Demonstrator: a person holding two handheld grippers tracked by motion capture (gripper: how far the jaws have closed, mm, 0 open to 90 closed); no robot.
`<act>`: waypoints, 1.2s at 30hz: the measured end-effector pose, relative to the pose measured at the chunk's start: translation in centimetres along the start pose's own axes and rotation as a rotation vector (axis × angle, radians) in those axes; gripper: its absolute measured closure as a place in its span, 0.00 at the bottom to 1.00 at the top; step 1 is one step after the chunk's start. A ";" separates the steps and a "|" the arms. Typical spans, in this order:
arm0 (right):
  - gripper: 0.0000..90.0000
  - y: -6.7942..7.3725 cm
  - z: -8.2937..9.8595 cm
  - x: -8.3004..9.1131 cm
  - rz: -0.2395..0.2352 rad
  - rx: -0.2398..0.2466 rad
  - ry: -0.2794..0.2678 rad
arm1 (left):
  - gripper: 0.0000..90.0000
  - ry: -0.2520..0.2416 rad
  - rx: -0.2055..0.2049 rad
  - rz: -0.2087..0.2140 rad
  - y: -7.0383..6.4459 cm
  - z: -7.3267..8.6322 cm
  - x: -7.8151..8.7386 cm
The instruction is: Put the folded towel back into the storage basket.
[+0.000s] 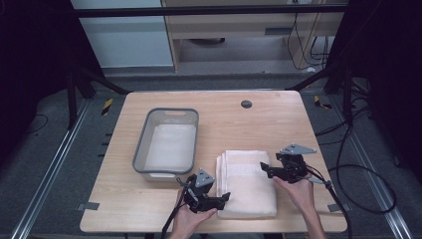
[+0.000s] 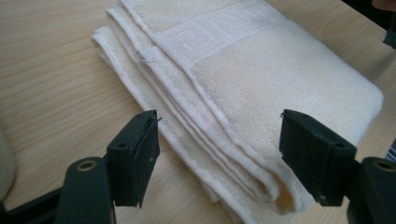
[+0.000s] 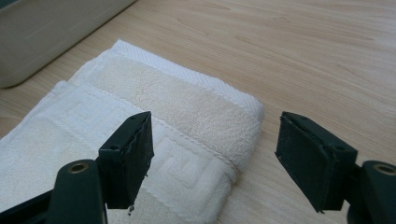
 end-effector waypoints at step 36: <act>0.39 -0.3 2.1 -3.6 -0.081 -0.118 0.114 | 0.31 0.087 0.014 0.032 -0.2 2.3 -3.3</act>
Point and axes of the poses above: each handheld gripper's, and its own axes: x roughly backward along the jaws, z roughly out of its underside, y roughly to its left, the point moved 3 cm from there along -x, roughly forward along the jaws, and after that the axes turned 9 degrees about x, right-handed, at the moved point
